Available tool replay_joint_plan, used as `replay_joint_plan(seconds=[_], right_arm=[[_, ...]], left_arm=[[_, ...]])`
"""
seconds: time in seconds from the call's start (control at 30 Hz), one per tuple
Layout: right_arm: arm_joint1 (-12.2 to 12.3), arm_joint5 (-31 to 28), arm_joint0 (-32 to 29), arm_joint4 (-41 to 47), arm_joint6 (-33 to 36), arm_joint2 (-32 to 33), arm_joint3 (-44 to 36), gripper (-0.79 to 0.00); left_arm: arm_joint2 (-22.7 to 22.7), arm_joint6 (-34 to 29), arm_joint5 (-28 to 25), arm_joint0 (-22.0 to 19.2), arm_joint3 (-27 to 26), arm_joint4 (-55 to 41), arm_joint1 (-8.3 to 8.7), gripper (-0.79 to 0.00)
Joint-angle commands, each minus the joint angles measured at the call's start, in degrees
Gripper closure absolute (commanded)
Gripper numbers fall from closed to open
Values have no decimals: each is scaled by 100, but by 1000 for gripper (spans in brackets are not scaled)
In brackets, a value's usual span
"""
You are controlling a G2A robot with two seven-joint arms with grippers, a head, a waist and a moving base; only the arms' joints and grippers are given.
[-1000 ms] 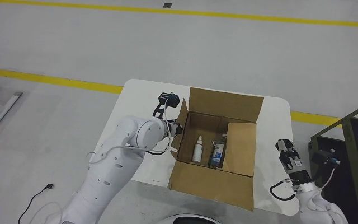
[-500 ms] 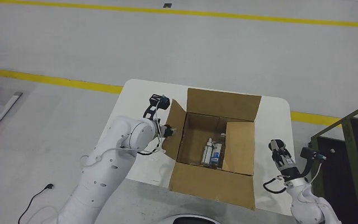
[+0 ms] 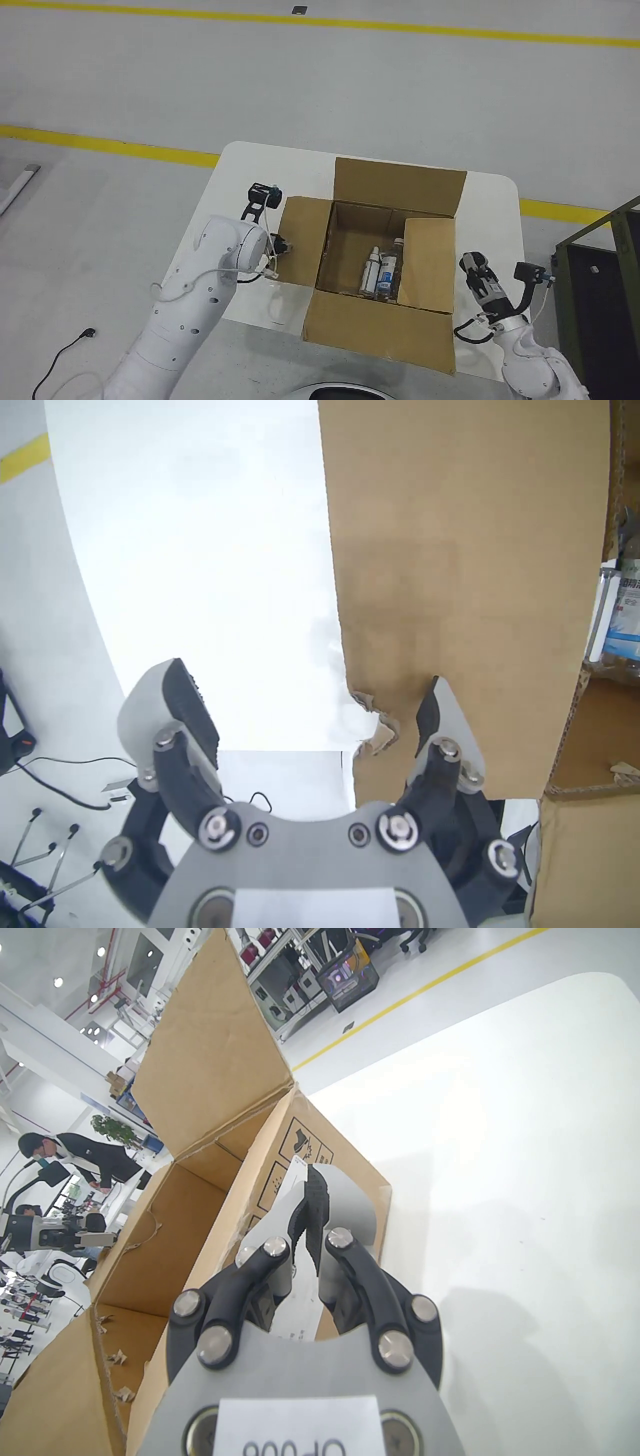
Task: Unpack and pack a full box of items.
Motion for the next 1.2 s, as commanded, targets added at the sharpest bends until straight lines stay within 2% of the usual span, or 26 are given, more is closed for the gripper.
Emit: replay_joint_plan(seconds=[0.0, 0.13, 0.23, 0.3, 0.43, 0.67, 0.77, 0.97, 1.17], right_arm=[[-8, -16, 9, -11, 9, -50, 10, 0], [-20, -133, 12, -42, 34, -145, 10, 0], [-28, -198, 49, -42, 90, -221, 1, 0], [-30, -322, 54, -63, 143, -271, -27, 0], [-40, -440, 35, -159, 165, -395, -60, 0], [-59, -512, 27, -314, 113, -548, -86, 0], [-59, -518, 52, -350, 41, -520, -94, 0], [-17, -535, -78, -256, -102, -87, -228, 0], [46, -640, -315, -229, -135, 492, -377, 0]], left_arm=[[-26, 25, -19, 33, 2, 26, 3, -785], [-166, 212, -112, 114, -223, 90, 28, -785], [-372, 335, -176, 177, -590, -7, 52, -785], [-581, 607, -266, 264, -884, -498, 52, -785], [-754, 672, -521, 296, -1157, -506, 91, -785], [-622, 699, -852, 227, -1456, -279, 100, -785], [-527, 1078, -1180, 162, -1556, -571, 76, -785], [-53, 1902, -1859, -84, -1195, -1409, -40, -785], [544, 2696, -2348, -550, -148, -2660, -262, -785]])
